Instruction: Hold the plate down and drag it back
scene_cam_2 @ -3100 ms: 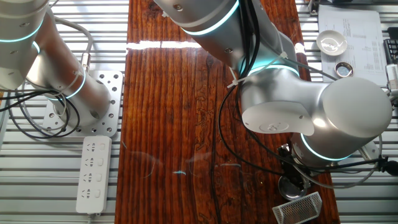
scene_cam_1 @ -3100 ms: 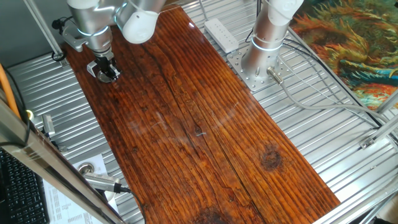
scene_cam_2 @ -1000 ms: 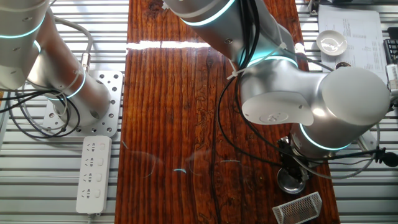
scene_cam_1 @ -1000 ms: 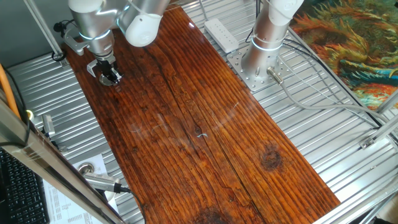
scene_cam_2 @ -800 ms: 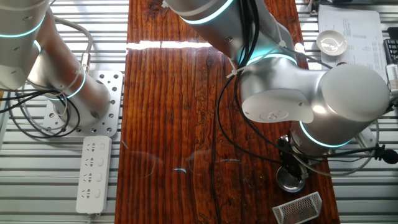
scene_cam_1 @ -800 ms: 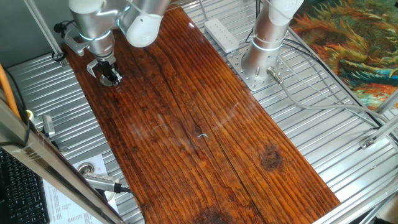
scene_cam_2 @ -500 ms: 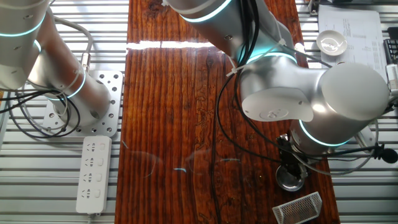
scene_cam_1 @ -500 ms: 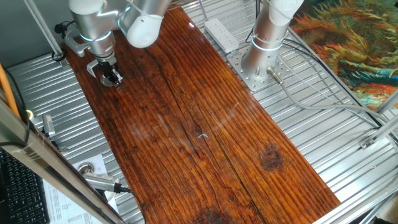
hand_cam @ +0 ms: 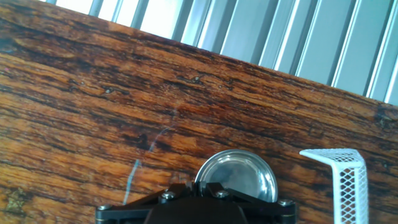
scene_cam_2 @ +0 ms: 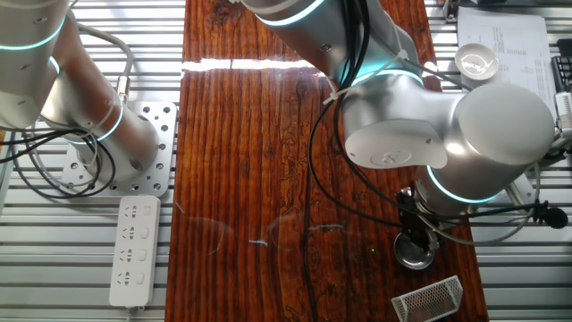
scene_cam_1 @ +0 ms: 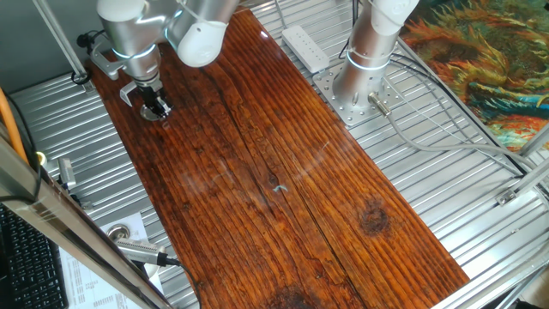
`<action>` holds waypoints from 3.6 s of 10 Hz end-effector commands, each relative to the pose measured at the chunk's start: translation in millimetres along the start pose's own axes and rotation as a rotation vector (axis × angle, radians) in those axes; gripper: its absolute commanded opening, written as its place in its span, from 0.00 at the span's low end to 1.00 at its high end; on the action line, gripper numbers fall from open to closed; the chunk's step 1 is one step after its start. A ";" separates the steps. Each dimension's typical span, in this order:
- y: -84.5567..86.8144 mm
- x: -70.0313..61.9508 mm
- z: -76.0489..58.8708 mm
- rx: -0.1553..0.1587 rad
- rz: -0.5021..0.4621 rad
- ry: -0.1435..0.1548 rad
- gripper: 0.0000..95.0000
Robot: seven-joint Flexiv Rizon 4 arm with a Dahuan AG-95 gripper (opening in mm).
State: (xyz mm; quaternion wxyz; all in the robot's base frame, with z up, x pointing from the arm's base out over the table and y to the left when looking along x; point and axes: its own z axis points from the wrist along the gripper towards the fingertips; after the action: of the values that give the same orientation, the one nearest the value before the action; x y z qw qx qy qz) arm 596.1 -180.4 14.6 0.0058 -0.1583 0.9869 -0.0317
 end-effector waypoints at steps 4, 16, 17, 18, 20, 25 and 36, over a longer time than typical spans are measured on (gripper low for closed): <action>8.0 0.9 -0.8 0.000 0.010 -0.003 0.00; 19.5 1.9 -1.3 0.003 0.019 -0.003 0.00; 19.5 1.9 -1.3 0.003 0.025 -0.004 0.00; 19.5 1.9 -1.3 0.005 0.023 -0.004 0.00; 19.5 1.9 -1.3 0.009 0.005 -0.002 0.00; 19.5 1.9 -1.3 0.003 -0.050 0.000 0.00; 27.4 1.9 -0.7 -0.024 -0.055 -0.006 0.00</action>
State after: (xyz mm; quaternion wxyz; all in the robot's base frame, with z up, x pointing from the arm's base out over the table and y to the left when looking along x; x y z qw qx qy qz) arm 586.7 -154.4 13.3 0.0055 -0.1861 0.9823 -0.0212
